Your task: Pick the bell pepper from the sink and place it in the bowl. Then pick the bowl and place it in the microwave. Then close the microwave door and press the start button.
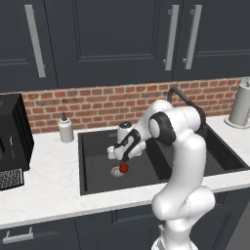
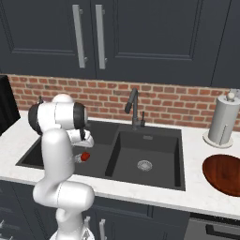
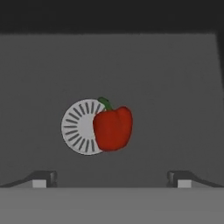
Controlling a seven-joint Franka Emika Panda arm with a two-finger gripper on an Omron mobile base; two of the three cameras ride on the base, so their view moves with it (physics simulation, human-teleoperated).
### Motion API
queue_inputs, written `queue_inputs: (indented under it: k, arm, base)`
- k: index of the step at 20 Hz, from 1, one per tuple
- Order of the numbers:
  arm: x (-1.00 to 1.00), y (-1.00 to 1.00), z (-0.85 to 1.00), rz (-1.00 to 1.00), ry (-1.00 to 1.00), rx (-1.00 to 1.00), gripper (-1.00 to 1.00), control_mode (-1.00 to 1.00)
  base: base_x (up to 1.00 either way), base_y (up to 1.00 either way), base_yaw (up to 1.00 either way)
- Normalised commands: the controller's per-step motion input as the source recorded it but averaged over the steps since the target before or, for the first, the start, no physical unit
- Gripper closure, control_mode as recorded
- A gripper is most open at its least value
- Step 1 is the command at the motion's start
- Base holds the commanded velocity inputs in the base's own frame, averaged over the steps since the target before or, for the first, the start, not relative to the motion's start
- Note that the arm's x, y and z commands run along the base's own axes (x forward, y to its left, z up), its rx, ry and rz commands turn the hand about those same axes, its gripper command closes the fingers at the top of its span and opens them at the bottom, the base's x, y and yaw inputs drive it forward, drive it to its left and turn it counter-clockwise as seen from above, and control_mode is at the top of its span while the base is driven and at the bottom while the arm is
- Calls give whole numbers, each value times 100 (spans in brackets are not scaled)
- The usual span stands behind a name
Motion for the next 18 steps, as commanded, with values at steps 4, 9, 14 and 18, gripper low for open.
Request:
queue_inputs:
  k: [4, 9, 14, 18]
  arm:
    - [13, 0, -37, -1, 0, 0, -100, -100]
    - [14, 0, -25, -1, 0, 0, -100, -100]
    - [1, 0, -27, -2, -2, 0, -100, -100]
    - [0, 0, -34, -2, 0, 0, -100, -100]
  base:
    - [0, 0, 0]
    - [0, 0, 0]
    - [0, 0, 0]
    - [0, 0, 0]
